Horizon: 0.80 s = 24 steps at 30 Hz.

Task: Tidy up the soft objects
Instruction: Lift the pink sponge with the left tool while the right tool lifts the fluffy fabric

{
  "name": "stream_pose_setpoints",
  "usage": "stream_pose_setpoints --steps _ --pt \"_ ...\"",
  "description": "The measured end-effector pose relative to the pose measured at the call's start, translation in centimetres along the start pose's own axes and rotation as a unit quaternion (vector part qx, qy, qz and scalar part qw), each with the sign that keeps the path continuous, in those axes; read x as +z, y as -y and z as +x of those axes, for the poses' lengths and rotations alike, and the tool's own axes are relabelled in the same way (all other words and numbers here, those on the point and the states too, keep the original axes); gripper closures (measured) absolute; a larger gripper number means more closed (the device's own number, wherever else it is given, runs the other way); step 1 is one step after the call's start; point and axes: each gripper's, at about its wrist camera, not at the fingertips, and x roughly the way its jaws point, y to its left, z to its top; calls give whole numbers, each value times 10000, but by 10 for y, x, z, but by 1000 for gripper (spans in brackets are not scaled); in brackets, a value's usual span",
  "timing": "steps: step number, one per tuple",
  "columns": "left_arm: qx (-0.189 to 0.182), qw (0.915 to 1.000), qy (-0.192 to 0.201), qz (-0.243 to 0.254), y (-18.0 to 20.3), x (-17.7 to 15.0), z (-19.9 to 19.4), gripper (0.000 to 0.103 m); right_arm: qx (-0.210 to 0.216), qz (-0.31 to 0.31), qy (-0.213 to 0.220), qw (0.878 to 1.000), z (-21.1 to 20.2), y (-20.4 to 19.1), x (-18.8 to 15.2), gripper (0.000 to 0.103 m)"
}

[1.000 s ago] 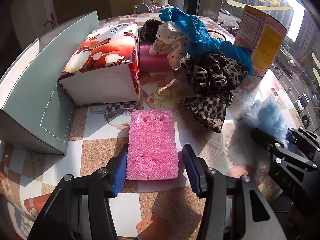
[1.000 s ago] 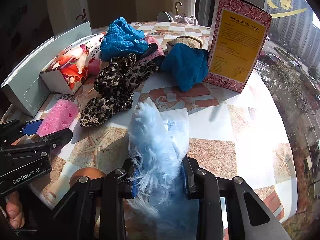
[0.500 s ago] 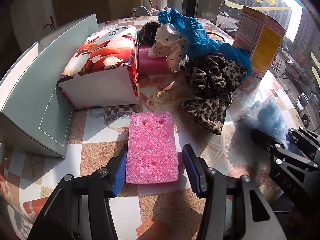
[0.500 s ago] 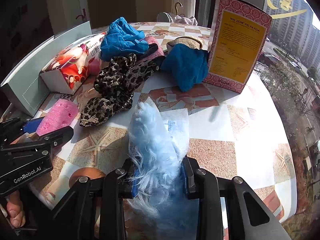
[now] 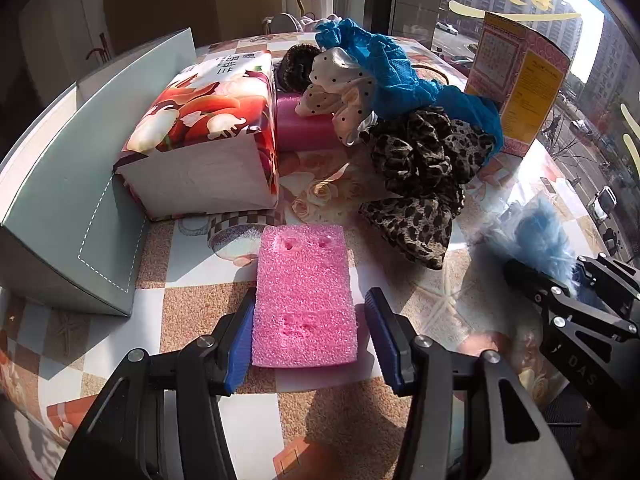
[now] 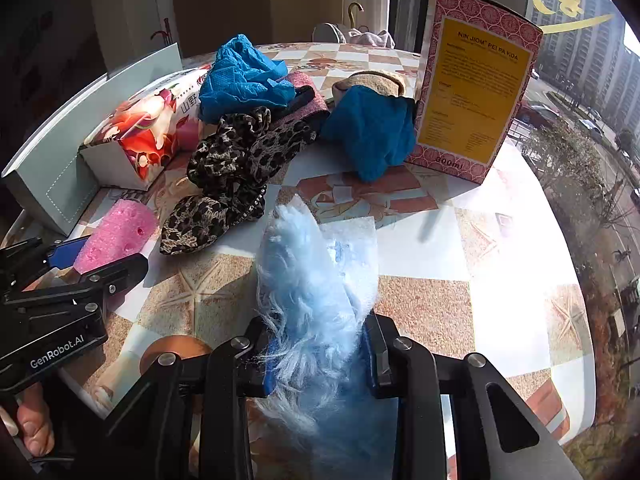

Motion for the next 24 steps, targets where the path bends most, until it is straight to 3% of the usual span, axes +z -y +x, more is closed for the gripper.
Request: stream_pose_setpoints --steps 12,16,24 --pt "33 10000 -4 31 1 0 0 47 30 35 22 10000 -1 1 -1 70" --pt "227 9992 45 330 12 -1 -3 55 62 70 28 10000 -1 3 -2 70" --pt "79 9999 -30 118 3 1 -4 57 204 231 4 9995 -6 7 -3 70"
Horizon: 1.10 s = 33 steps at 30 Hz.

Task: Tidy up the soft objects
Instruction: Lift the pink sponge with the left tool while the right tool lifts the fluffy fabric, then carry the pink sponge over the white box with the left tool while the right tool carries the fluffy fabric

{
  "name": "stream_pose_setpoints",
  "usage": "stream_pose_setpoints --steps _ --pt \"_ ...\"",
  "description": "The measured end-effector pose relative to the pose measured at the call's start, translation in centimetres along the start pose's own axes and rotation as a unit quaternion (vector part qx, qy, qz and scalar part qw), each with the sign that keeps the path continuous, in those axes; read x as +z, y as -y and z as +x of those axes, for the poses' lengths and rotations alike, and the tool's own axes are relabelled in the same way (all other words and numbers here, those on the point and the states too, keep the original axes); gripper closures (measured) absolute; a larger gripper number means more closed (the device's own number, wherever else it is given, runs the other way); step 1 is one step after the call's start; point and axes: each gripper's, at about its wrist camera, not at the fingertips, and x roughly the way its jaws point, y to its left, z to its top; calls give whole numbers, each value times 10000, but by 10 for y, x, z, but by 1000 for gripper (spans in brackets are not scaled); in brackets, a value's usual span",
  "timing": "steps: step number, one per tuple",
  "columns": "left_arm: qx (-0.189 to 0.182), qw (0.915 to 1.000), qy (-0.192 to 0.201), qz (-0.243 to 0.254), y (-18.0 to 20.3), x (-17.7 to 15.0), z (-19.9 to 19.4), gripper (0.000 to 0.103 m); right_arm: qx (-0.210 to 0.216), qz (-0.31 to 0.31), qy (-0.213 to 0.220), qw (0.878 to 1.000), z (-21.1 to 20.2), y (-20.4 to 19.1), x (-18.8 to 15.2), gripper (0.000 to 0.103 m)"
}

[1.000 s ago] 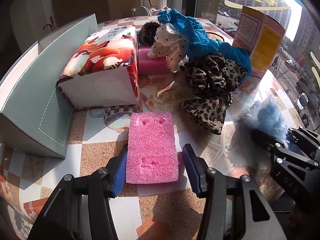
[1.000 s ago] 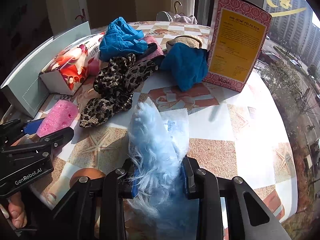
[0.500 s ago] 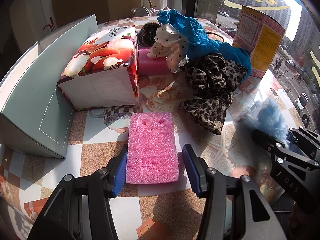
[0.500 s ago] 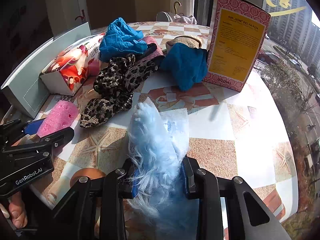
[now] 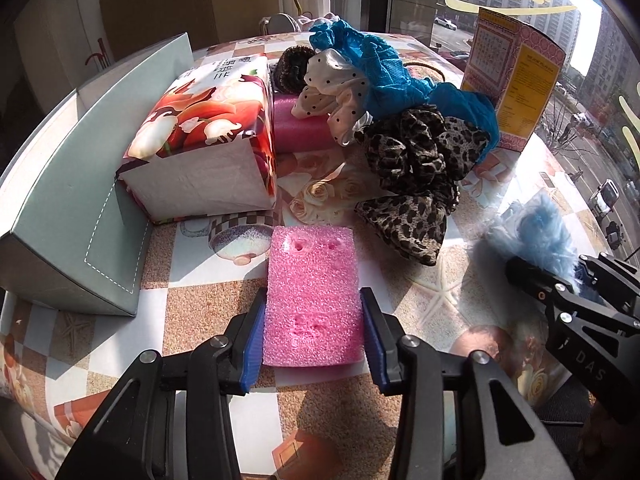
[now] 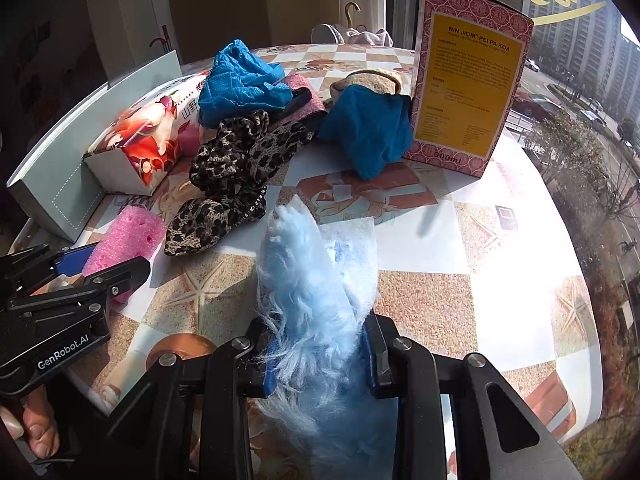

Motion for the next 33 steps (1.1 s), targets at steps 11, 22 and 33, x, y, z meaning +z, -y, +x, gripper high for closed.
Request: stream_pose_setpoints --steps 11,22,33 --pt "-47 9995 161 265 11 2 -14 57 122 430 9 9990 -13 24 -4 71" --pt "-650 9897 714 1056 60 30 -62 57 33 1557 253 9875 -45 90 4 71" --pt "-1424 9815 868 939 103 136 -74 57 -168 2268 1163 9668 -88 151 61 71"
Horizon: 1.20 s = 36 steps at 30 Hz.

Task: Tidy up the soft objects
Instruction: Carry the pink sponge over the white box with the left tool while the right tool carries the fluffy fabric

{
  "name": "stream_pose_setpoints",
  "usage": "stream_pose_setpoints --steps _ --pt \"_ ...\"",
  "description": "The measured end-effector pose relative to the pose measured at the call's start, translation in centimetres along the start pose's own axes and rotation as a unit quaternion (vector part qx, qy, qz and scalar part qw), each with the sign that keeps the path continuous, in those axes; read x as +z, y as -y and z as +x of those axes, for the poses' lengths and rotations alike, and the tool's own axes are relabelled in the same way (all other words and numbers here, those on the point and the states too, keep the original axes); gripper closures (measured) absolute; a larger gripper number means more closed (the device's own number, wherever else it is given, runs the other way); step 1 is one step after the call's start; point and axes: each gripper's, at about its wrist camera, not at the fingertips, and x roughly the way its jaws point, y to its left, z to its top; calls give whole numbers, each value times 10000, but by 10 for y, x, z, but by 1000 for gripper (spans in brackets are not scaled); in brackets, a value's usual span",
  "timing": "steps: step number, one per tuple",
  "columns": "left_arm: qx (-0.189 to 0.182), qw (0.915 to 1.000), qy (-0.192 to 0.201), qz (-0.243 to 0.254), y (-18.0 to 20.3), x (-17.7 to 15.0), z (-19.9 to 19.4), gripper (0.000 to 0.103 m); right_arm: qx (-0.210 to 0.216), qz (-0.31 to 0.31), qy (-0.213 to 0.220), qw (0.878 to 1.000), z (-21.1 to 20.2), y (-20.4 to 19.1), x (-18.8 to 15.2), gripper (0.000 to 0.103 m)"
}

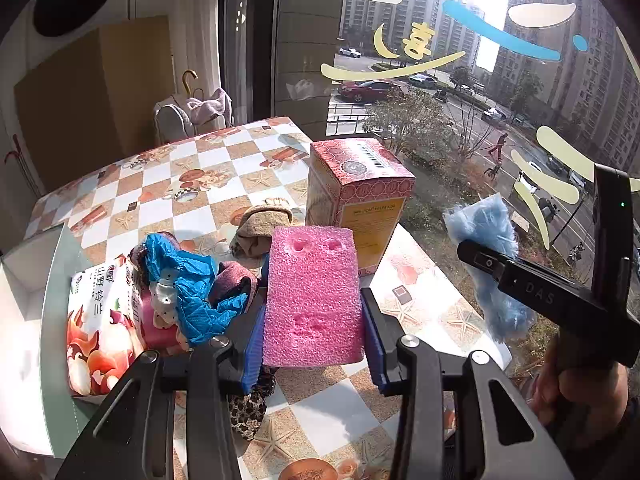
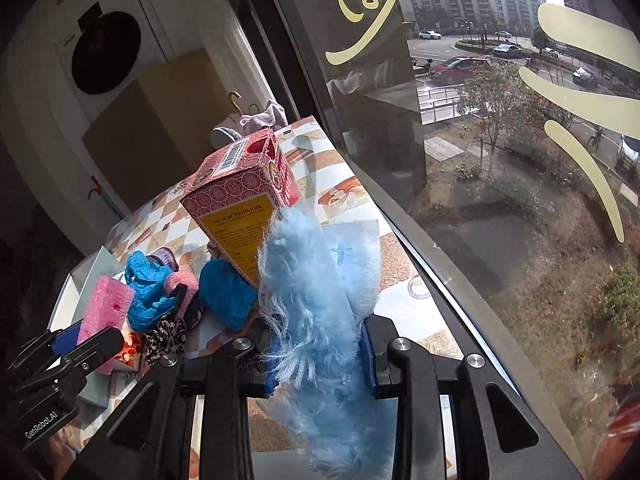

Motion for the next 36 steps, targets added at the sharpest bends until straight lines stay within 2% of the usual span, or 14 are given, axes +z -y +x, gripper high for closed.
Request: stream_pose_setpoints --steps 2,8,12,15,20,26,36 --pt "-51 10000 1 16 1 23 5 57 14 111 112 9999 2 0 18 71" --pt "246 9995 -25 -213 -16 77 24 57 52 186 327 9993 13 -17 75 71" --pt "609 9969 -15 -502 -46 93 24 57 125 39 241 9996 28 -40 102 71" --pt "855 9938 19 -715 -73 92 14 57 321 -189 230 9990 33 -68 106 70" --pt "1186 9862 6 -1155 -121 78 -3 57 720 -670 196 9950 35 -120 95 70" --pt "1541 9774 -47 -1443 -159 39 -25 57 1099 -1208 -94 9865 42 -176 59 70" --pt "1973 9606 -134 -1955 -209 -36 -68 57 1298 -2262 -413 9645 41 -251 -7 70"
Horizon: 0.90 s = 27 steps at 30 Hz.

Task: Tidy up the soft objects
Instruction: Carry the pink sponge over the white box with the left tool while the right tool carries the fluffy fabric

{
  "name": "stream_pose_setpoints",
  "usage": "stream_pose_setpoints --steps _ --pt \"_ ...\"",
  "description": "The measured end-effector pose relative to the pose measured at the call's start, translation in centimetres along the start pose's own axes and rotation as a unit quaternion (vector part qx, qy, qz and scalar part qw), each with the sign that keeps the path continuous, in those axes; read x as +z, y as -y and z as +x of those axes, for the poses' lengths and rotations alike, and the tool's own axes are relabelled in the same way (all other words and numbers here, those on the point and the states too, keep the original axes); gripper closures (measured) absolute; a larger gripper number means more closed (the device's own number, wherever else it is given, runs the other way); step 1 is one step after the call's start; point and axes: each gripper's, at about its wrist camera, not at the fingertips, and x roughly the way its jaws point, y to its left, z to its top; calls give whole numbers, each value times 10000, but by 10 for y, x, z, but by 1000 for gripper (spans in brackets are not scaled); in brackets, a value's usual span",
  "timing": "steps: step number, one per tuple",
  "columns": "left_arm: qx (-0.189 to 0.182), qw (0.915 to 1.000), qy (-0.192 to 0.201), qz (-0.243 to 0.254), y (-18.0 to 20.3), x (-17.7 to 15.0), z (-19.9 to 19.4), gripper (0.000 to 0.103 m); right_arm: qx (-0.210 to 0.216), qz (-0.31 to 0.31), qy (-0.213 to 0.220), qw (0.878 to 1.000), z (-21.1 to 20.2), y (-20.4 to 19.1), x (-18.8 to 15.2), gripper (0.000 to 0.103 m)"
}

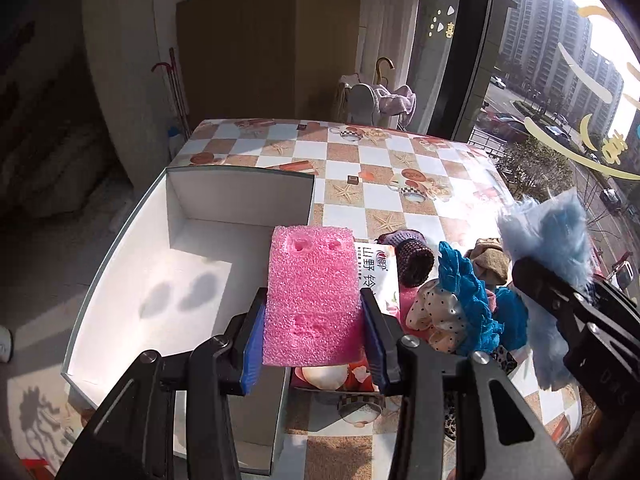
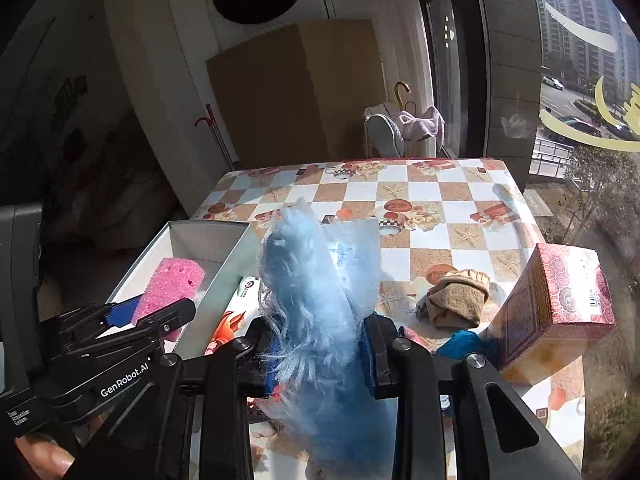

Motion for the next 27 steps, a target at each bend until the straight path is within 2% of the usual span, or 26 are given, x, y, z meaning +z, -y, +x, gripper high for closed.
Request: stream_pose_setpoints --steps 13,19,27 --pt "352 9976 -80 -592 -70 -26 -9 57 623 -786 -301 9945 19 -95 -17 70" --pt "483 9957 -149 -777 -94 -38 -9 57 771 -961 -415 9915 24 -116 -25 70" --pt "505 9944 -225 -896 -107 -42 -4 57 910 -1091 -537 9884 28 -134 -29 70"
